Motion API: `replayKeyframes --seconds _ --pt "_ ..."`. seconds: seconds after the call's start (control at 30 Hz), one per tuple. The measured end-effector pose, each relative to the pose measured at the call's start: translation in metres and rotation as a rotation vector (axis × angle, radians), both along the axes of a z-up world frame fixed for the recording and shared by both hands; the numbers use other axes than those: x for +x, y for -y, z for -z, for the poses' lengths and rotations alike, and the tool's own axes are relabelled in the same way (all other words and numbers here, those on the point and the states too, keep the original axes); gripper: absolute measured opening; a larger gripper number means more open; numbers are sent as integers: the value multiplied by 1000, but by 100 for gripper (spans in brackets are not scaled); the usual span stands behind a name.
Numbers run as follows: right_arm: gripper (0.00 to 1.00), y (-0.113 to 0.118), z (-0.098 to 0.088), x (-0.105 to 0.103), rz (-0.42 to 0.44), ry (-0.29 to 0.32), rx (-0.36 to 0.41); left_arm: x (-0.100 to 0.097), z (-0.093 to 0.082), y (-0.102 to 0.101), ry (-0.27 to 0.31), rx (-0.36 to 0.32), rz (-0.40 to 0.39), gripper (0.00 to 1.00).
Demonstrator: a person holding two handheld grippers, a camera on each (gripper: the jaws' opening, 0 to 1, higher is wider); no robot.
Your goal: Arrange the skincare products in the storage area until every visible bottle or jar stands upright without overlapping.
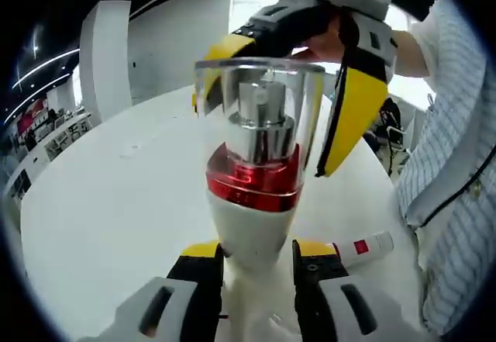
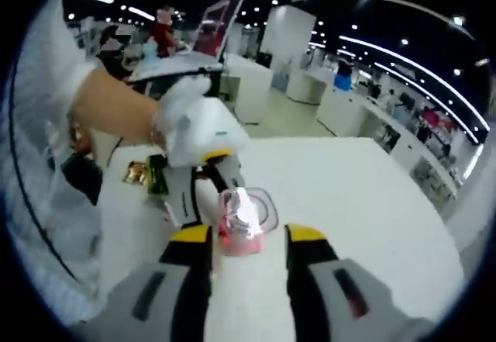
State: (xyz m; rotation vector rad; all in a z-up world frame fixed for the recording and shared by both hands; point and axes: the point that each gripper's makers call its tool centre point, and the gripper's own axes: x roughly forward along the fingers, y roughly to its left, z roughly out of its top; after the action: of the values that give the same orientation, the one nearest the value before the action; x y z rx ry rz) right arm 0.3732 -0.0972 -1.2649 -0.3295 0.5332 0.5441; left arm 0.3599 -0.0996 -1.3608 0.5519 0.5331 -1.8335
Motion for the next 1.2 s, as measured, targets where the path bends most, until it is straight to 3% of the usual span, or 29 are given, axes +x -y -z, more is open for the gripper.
replayKeyframes --seconds 0.03,0.07,0.13,0.23,0.37,0.53,0.8,0.9,1.03,1.2 --pt "35 2 2 -1 20 7 22 0 0 0 -1 0 -2 36" --pt "35 2 19 -8 65 -20 89 1 1 1 -8 -4 -16 35" --pt "32 3 37 -12 112 -63 114 0 1 1 -15 -10 -23 35" --pt "27 9 63 -13 188 -91 91 1 0 -1 -21 -14 -35 35" --pt "24 4 65 -10 218 -92 166 1 0 -4 -17 -19 -50 35" --pt "22 4 65 -12 187 -69 115 1 1 -9 10 -10 -53 35" --pt "19 22 67 -13 213 -56 68 1 2 -16 32 0 -83 35" --pt "15 33 68 -11 257 -58 67 -1 3 -19 19 13 -92 33" --pt "14 33 67 -7 269 -53 74 -1 5 -25 40 32 -110 28" --pt "14 34 65 -7 310 -54 108 0 5 -27 16 30 -171 23"
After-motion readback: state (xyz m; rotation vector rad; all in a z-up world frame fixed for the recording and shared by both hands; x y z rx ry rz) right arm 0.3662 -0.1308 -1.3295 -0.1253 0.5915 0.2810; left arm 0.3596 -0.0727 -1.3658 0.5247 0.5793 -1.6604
